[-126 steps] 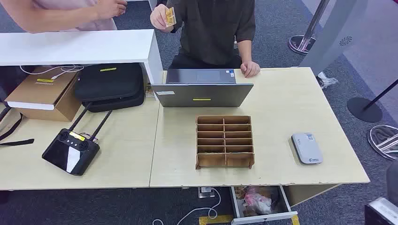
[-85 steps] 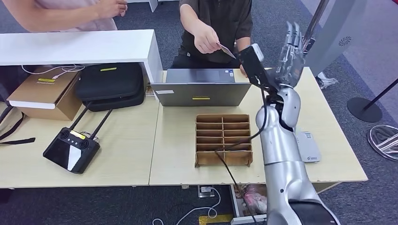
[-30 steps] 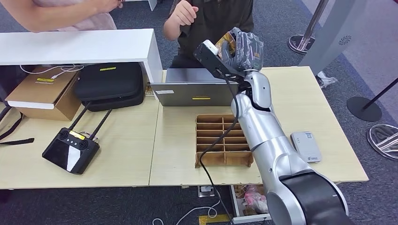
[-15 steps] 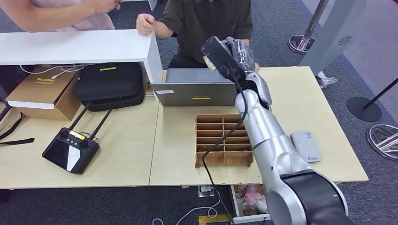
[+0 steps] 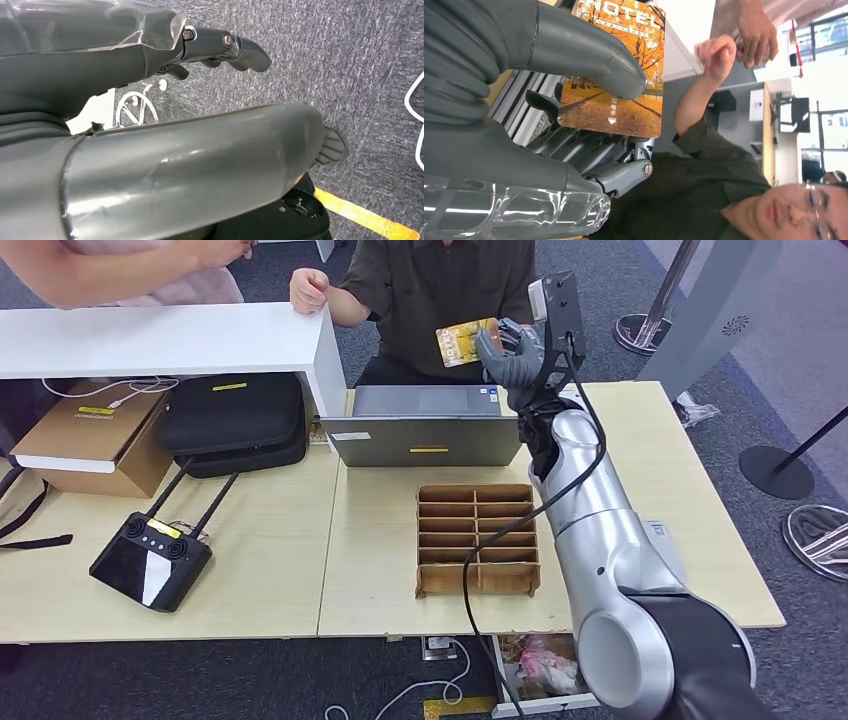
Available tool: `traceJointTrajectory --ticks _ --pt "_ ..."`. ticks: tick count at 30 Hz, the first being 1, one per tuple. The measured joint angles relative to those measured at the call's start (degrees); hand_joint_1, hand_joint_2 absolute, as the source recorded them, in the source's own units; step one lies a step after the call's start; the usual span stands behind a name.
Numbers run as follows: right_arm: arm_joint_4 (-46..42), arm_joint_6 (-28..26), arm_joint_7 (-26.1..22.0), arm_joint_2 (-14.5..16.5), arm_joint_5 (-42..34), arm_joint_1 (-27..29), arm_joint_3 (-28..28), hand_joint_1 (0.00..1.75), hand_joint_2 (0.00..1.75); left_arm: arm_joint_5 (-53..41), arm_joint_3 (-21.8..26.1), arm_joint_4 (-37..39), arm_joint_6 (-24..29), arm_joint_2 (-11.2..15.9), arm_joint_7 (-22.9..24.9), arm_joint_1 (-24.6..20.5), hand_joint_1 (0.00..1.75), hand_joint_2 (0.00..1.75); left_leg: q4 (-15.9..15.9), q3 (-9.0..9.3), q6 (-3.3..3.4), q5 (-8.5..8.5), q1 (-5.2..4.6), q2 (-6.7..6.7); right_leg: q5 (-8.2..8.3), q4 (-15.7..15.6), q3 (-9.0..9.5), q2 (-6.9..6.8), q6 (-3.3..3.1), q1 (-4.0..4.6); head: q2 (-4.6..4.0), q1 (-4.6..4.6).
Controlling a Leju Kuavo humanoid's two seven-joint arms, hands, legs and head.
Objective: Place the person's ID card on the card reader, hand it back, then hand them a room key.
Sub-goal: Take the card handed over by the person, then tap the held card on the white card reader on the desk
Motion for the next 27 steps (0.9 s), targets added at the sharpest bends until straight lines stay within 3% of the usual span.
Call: traceJointTrajectory --ticks 6,13,27 --pt "-0.5 -3.5 -0.5 -3.3 1.8 0.2 2.1 1.75 1.75 0.3 0.0 0.1 0.0 0.0 -0.3 0.1 0.00 0.00 0.0 0.00 0.00 0.00 -0.01 -0.01 0.01 0.0 0.01 -0.02 0.01 0.00 0.00 0.00" --pt "-0.4 -9.4 -1.9 -10.0 5.4 1.4 3.5 1.75 1.75 1.4 0.3 0.1 0.0 0.0 -1.1 0.2 0.00 0.00 0.0 -0.02 0.09 -0.05 -0.04 -0.05 0.02 0.0 0.03 -0.06 0.02 -0.02 0.00 0.01" --pt "0.4 -10.8 -5.2 -18.7 5.3 4.8 3.1 1.75 1.75 2.3 1.1 0.1 -0.1 0.2 -2.0 0.5 0.00 0.00 0.0 -0.02 0.15 -0.09 -0.03 -0.04 0.00 0.0 0.02 -0.09 0.02 -0.02 0.00 0.00"
